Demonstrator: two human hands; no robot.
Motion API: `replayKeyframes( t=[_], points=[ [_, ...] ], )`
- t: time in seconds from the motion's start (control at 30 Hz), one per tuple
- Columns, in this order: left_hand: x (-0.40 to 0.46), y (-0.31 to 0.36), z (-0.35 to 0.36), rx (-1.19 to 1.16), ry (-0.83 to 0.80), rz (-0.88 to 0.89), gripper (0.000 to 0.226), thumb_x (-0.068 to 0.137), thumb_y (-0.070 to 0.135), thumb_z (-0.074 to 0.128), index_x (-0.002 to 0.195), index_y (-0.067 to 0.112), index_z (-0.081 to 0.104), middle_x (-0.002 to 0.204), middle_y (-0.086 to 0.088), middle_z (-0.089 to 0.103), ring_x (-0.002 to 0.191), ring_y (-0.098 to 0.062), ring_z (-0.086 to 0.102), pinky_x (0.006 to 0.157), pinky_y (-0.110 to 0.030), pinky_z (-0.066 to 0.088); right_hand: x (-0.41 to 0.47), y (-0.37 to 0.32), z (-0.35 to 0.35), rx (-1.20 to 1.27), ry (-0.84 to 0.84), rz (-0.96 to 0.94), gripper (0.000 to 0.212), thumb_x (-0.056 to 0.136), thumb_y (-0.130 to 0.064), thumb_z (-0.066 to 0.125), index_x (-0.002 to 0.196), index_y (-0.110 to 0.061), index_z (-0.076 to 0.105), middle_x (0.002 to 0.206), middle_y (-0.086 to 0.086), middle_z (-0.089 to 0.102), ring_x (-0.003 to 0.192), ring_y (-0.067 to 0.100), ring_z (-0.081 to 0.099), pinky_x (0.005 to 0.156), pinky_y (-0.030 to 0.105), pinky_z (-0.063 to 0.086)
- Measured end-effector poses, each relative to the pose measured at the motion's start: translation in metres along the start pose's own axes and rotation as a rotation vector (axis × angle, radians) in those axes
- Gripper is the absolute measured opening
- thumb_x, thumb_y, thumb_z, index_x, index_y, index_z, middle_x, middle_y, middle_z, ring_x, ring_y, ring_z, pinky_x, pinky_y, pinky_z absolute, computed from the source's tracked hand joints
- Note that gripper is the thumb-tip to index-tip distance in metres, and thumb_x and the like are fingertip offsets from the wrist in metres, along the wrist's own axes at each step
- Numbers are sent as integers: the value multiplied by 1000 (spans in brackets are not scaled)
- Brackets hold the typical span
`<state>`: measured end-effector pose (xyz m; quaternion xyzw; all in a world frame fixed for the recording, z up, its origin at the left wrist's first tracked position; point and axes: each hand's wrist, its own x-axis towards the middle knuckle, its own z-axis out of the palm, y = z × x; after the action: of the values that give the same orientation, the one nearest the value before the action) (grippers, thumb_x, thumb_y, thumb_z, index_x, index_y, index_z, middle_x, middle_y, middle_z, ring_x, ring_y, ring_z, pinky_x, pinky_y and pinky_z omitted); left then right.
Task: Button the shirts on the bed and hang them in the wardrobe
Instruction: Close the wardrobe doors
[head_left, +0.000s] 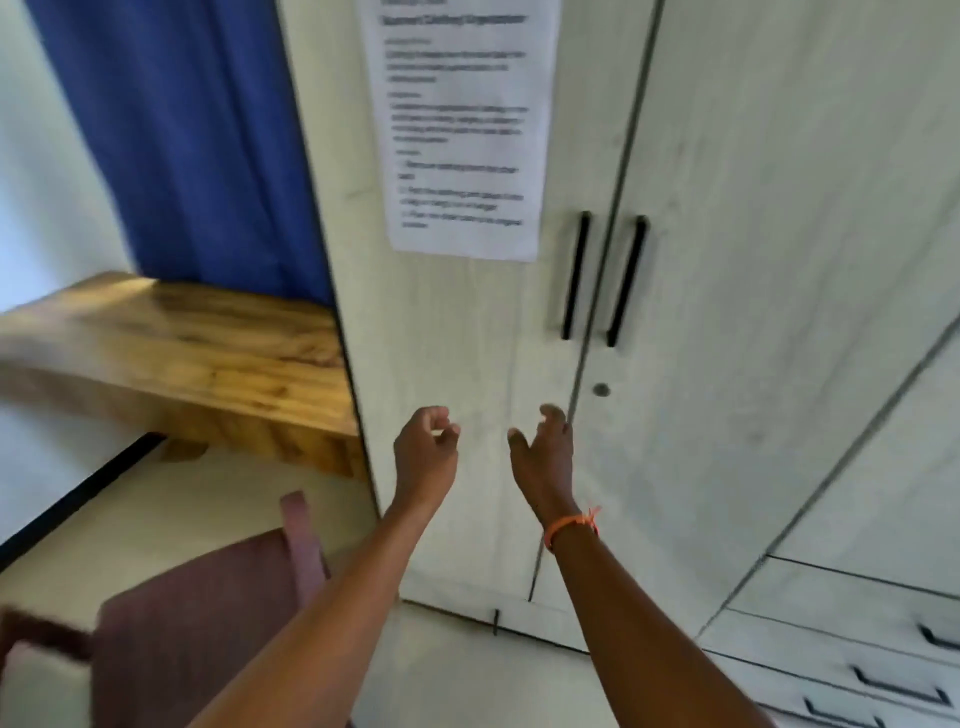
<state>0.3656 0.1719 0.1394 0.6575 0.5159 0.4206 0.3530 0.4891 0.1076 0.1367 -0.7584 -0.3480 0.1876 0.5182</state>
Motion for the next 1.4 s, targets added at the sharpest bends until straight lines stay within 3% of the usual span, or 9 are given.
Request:
replayKeyframes(
  t=[0.2, 0.3, 0.4, 0.47, 0.53, 0.6, 0.87, 1.13, 1.4],
  points=[
    [-86, -110, -132, 218, 227, -211, 19, 91, 12, 61, 108, 8, 68, 104, -10, 71, 99, -28, 66, 83, -30, 44, -88, 20, 93, -119, -457, 157, 17, 89, -28, 66, 94, -12, 66, 102, 9, 70, 100, 26, 63, 90, 35, 50],
    [-120, -143, -198, 290, 365, -271, 20, 92, 10, 60, 109, 5, 67, 104, -12, 71, 98, -29, 65, 87, -33, 46, -142, 11, 136, -170, -629, 114, 32, 94, -35, 60, 73, -11, 57, 80, 11, 60, 76, 25, 55, 79, 48, 55],
    [-145, -171, -262, 343, 513, -364, 21, 92, 7, 59, 112, 4, 66, 106, -15, 70, 101, -32, 65, 87, -37, 47, -189, 4, 179, -19, -827, 375, 42, 95, -48, 56, 108, -8, 55, 106, 12, 56, 89, 26, 55, 59, 45, 56],
    [-161, -193, -302, 383, 593, -458, 24, 94, 4, 54, 117, 3, 63, 110, -16, 67, 104, -35, 62, 87, -39, 46, -212, 5, 209, 22, -872, 482, 71, 89, -59, 58, 138, -9, 43, 136, 12, 50, 116, 33, 55, 67, 47, 58],
    [-177, -219, -336, 436, 627, -547, 31, 94, 5, 55, 125, 6, 58, 118, -17, 63, 109, -36, 59, 89, -43, 46, -228, 8, 235, -45, -825, 433, 83, 85, -60, 64, 142, -4, 41, 144, 15, 48, 126, 36, 52, 90, 54, 54],
    [-191, -242, -362, 544, 573, -705, 46, 92, 14, 62, 137, 11, 50, 130, -19, 56, 117, -40, 54, 95, -50, 45, -241, 11, 256, -144, -739, 361, 59, 84, -47, 71, 117, 0, 56, 128, 20, 59, 119, 38, 57, 96, 53, 51],
    [-211, -330, -423, 16, 601, -1093, 67, 73, 15, 84, 123, -13, 50, 121, -32, 56, 109, -47, 57, 93, -51, 51, -283, 12, 282, -461, -491, 252, 13, 82, -4, 67, 90, -6, 57, 82, 10, 62, 77, 28, 60, 63, 31, 50],
    [-210, -325, -434, -173, 603, -936, 24, 69, 9, 86, 85, 3, 68, 82, -14, 72, 72, -28, 68, 72, -37, 59, -259, 31, 274, -441, -424, 438, 25, 58, -8, 91, 74, -1, 73, 75, 15, 71, 71, 28, 67, 57, 25, 49],
    [-195, -318, -408, -369, 558, -871, 25, 74, -2, 80, 95, 2, 67, 77, -5, 68, 79, -27, 69, 82, -38, 58, -255, 42, 231, -277, -287, 479, 24, 63, -3, 87, 63, -4, 64, 71, 14, 67, 60, 24, 57, 54, 26, 41]
  ],
)
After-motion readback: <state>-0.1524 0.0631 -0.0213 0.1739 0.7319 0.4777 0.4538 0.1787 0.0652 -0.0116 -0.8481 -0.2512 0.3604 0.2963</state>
